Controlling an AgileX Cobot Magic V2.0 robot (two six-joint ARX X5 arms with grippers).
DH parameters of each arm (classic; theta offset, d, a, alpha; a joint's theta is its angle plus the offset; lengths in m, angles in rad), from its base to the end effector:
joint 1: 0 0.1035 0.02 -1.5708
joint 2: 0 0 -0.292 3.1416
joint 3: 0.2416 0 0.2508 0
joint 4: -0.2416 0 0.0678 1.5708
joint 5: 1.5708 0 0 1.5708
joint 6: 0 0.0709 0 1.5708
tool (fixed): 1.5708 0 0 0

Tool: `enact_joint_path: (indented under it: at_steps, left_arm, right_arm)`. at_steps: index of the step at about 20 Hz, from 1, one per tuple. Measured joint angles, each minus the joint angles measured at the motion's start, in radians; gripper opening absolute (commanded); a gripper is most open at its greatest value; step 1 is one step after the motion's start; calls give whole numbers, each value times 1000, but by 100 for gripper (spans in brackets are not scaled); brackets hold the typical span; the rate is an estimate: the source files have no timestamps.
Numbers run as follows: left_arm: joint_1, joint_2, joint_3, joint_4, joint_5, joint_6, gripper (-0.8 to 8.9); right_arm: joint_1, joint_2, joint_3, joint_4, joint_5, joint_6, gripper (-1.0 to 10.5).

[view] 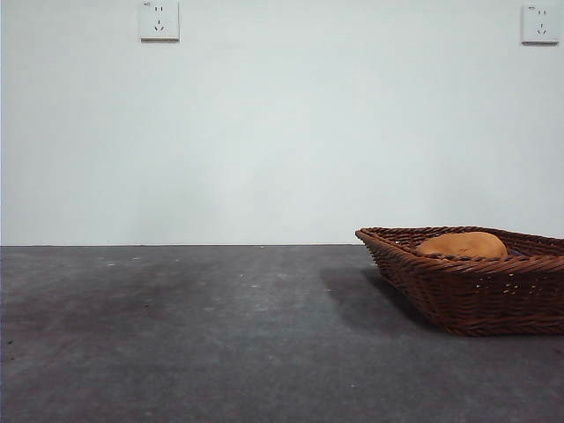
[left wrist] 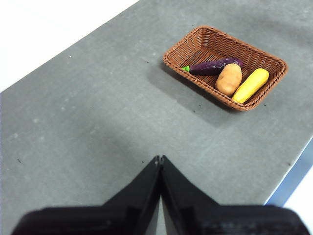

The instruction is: Help me put the vegetables on the table into the basket

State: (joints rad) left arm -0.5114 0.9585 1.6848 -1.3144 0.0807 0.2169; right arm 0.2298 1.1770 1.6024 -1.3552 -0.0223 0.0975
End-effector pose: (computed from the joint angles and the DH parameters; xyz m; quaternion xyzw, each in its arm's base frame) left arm 0.0928 -0.0586 0.4722 0.1607 0.2512 -0.3082 0.9034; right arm 0.1826 0.0443 0.4171 -0.0032 0.4509 0.0905 0.8880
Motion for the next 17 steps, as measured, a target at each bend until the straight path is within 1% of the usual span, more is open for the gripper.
enact_joint_path:
  at_steps: [2, 5, 7, 9, 11, 12, 14, 17]
  left_arm:
    - [0, -2, 0, 40, 0, -19, -4]
    - [-1, -27, -3, 191, -21, -6, -4]
    - [35, -76, -15, 317, -64, 53, -4]
    - [113, -148, -80, 477, -62, 116, -4]
    - [198, -263, -219, 642, -13, 142, -4]
    - [238, -326, -313, 737, -5, 150, -4]
    - [309, -441, -546, 930, -3, 157, -4]
    - [370, -579, -901, 1125, 2, 153, -4]
  right_arm:
    - [0, 2, 0, 0, 20, 0, 1]
    - [0, 2, 0, 0, 39, 0, 1]
    - [0, 2, 0, 0, 41, 0, 1]
    - [0, 2, 0, 0, 41, 0, 2]
    - [0, 2, 0, 0, 41, 0, 1]
    - [0, 2, 0, 0, 41, 0, 1]
    - [0, 2, 0, 0, 41, 0, 1]
    - [0, 2, 0, 0, 41, 0, 1]
